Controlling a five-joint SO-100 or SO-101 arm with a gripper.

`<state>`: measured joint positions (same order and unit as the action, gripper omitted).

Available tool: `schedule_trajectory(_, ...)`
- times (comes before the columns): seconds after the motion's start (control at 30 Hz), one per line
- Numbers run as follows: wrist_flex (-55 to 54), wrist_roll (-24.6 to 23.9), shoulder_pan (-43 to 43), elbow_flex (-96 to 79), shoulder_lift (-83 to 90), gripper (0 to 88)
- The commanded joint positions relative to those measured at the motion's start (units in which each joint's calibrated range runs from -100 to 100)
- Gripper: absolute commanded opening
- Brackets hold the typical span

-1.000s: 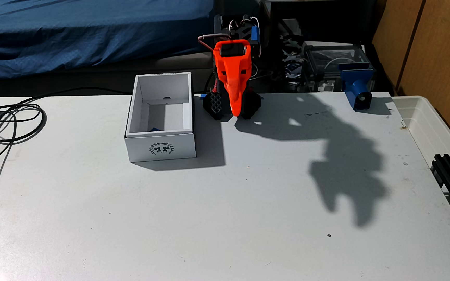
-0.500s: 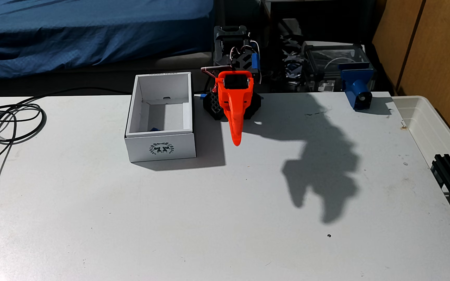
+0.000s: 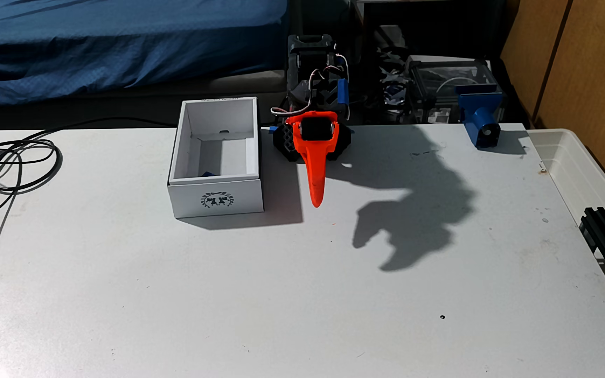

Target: Grab the blue brick and place in box

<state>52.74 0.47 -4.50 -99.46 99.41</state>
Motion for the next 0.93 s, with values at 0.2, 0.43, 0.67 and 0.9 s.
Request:
schedule_trajectory(0.2,1.3,0.4,0.8,0.6,0.6,10.6)
schedule_trajectory(0.43,0.9,0.3,0.8,0.6,0.6,1.9)
schedule_trajectory(0.67,0.8,0.3,0.8,0.5,0.6,1.9)
schedule_trajectory(0.9,0.8,0.3,0.8,0.5,0.6,1.9)
